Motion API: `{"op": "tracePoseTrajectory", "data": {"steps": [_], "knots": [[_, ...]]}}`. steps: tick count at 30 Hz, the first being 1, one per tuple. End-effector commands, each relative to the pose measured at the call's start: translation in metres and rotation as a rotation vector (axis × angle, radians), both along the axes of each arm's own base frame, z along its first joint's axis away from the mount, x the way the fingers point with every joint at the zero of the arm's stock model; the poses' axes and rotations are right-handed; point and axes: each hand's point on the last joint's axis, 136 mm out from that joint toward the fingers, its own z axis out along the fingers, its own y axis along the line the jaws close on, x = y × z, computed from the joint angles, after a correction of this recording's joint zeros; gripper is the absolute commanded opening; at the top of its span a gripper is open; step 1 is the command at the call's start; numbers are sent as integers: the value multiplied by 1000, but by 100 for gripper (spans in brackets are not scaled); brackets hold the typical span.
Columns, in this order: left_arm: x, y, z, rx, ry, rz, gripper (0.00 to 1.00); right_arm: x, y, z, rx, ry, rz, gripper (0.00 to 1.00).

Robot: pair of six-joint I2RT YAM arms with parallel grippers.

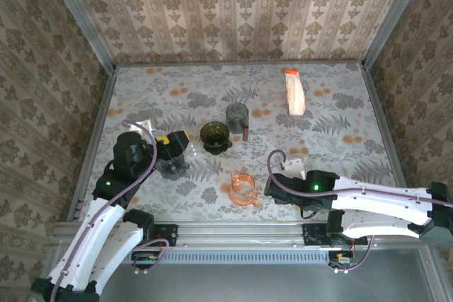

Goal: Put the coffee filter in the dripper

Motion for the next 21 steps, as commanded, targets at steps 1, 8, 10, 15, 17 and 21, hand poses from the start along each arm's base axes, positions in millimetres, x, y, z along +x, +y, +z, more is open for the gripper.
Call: {"op": "tracePoseTrajectory", "data": {"steps": [1,8,10,15,17,21], "knots": [[0,-2,9,-37,-33,-7,89,-7,-40,-9,-67,37,-150,78],[-2,0,9,-34,-38,-8,89,13,-29,-23,23,-17,-194,75],[-2,0,9,-34,-38,-6,89,17,-22,-25,46,-31,-183,75],[-2,1,9,-33,-35,1,89,23,-19,-35,27,-35,-196,72],[-1,1,10,-35,-39,4,89,25,-20,-37,23,-42,-202,67],[-1,1,9,-35,-34,4,89,28,-26,-40,-5,-60,-217,55]]}}
